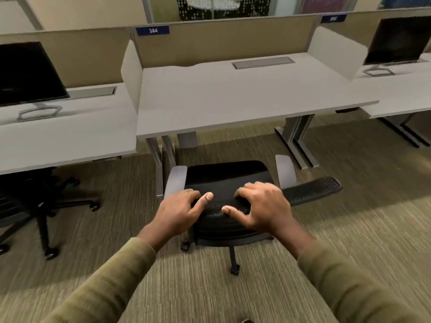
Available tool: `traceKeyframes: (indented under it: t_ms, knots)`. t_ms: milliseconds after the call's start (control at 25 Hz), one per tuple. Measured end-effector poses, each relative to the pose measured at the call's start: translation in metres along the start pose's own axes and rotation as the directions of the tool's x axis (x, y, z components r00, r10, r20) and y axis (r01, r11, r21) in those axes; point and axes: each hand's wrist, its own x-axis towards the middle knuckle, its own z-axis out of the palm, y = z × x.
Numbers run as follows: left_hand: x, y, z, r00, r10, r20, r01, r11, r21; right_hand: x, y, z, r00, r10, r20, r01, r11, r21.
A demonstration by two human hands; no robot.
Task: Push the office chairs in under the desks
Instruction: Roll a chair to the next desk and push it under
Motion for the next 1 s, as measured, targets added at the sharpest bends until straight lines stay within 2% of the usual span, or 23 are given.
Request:
traceKeyframes:
  t_ms: [200,480,800,1000]
  knots:
    - [0.087,0.003,0.000,0.999,0.015,-0.032,-0.013,0.998,0.068,0.078,0.066,0.022,0.998,-0.056,0.003,0.056,0.998,-0.017]
    - [0.203,-0.029,-0.003,0.995,-0.012,-0.097,0.023,0.994,0.110,0.185,0.132,0.063,0.997,-0.070,-0.009,0.070,0.997,-0.036]
    - [0.308,-0.079,-0.017,0.990,-0.034,-0.140,0.053,0.990,0.133,0.288,0.167,0.106,0.998,-0.044,-0.039,0.042,0.998,-0.048]
    - [0.354,-0.105,-0.025,0.989,-0.029,-0.148,0.052,0.987,0.155,0.327,0.171,0.127,1.000,0.019,0.001,-0.019,0.999,-0.044]
